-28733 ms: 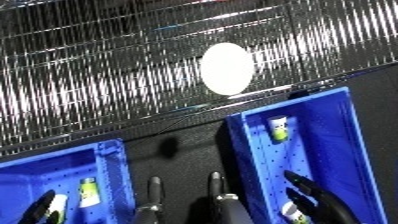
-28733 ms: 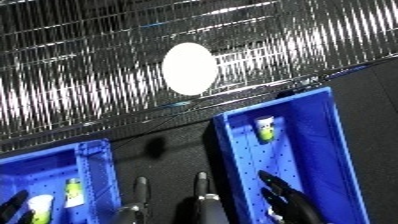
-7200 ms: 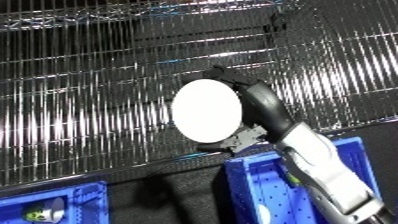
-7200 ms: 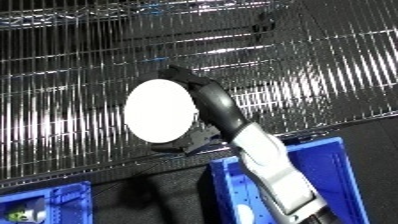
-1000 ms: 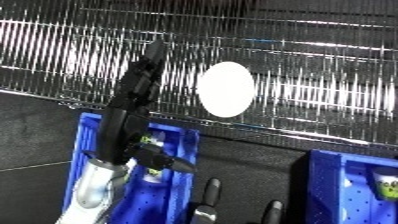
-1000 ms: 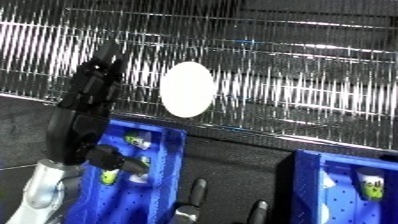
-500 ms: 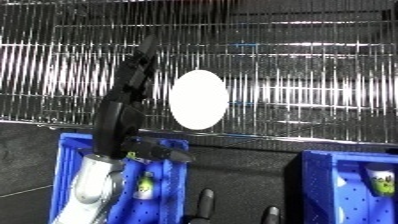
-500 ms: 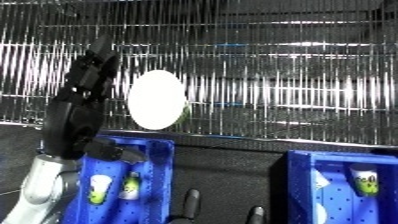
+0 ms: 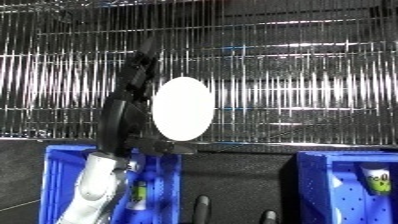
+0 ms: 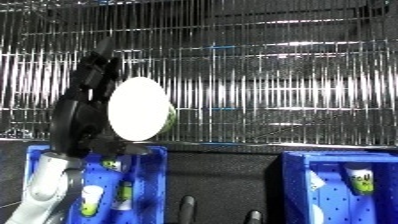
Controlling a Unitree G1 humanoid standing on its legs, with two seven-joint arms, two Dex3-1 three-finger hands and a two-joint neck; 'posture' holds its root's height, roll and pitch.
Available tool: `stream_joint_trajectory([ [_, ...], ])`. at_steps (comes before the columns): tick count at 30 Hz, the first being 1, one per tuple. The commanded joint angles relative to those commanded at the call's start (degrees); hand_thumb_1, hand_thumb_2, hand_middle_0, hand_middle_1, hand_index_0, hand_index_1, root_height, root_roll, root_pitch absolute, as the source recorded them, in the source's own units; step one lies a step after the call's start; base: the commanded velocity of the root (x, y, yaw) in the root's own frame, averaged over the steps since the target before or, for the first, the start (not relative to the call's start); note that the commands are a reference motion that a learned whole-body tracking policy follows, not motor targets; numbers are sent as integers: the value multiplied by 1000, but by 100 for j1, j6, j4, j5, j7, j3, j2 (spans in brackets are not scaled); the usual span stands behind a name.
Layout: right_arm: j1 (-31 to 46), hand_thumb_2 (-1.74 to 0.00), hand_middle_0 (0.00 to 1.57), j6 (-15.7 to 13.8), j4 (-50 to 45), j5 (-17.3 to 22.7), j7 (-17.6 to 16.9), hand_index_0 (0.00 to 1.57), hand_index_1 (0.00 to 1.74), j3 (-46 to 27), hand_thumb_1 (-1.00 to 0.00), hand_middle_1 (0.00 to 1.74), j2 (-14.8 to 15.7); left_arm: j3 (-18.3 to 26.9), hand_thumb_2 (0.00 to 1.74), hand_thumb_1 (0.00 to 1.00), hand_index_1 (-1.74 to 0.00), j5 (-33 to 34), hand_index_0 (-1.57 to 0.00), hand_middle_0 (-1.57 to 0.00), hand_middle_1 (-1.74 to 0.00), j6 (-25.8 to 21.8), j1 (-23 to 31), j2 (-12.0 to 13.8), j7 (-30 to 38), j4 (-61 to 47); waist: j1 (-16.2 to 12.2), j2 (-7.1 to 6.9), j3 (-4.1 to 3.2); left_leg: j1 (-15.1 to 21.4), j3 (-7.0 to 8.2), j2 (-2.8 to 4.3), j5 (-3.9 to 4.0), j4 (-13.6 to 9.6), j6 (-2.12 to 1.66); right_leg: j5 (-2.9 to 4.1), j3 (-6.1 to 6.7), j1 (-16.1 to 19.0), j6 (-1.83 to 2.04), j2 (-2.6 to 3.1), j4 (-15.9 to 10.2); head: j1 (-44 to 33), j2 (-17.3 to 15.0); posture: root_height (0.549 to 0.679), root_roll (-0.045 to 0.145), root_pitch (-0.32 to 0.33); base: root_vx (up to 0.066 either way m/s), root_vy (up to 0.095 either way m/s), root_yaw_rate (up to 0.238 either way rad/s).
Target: Pick up the object and place it into the box
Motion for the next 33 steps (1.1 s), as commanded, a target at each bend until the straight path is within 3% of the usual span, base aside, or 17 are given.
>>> stream_joint_trajectory([
  [9, 42, 0, 0, -74, -127, 37, -85, 0, 0, 80, 0, 0, 80, -80, 783, 450, -783, -134, -706, -706, -783, 58, -237, -124, -130, 291, -75, -62, 0, -59, 10, 30, -27, 16, -2, -7, -6, -67, 7, 12, 13, -106, 50, 629, -5, 188, 1, -4, 4],
  [20, 4, 0, 0, -58, -178, 26, -126, 0, 0, 121, 0, 0, 107, -135, 1740, 1000, -1740, -159, -1570, -1570, -1740, 57, -288, -85, -191, 510, -90, -49, 0, 31, 35, 38, -11, -75, -26, -23, 3, 3, -7, 12, -67, -195, 45, 631, -1, 188, -3, 0, 7],
  [27, -11, 0, 0, -75, 56, 61, -165, 0, 0, 59, 0, 0, 212, -149, 1740, 1000, -1740, -135, -1570, -1570, -1740, 213, -110, -105, -248, 532, 5, 49, 0, 215, 4, -28, 44, -270, -42, -13, -8, 177, -4, -10, -227, -133, 30, 635, 4, 182, -16, -15, 84],
  [33, 58, 0, 0, -68, 398, 86, -218, 0, 0, -114, 0, 0, 321, -15, 1740, 1000, -1740, -204, -1570, -1570, -1740, 22, 672, -83, -300, 340, 194, 244, 0, 427, -15, -121, 71, -414, -48, -48, -58, 367, -33, -91, -328, 68, -130, 639, 14, 168, -36, -5, 84],
])
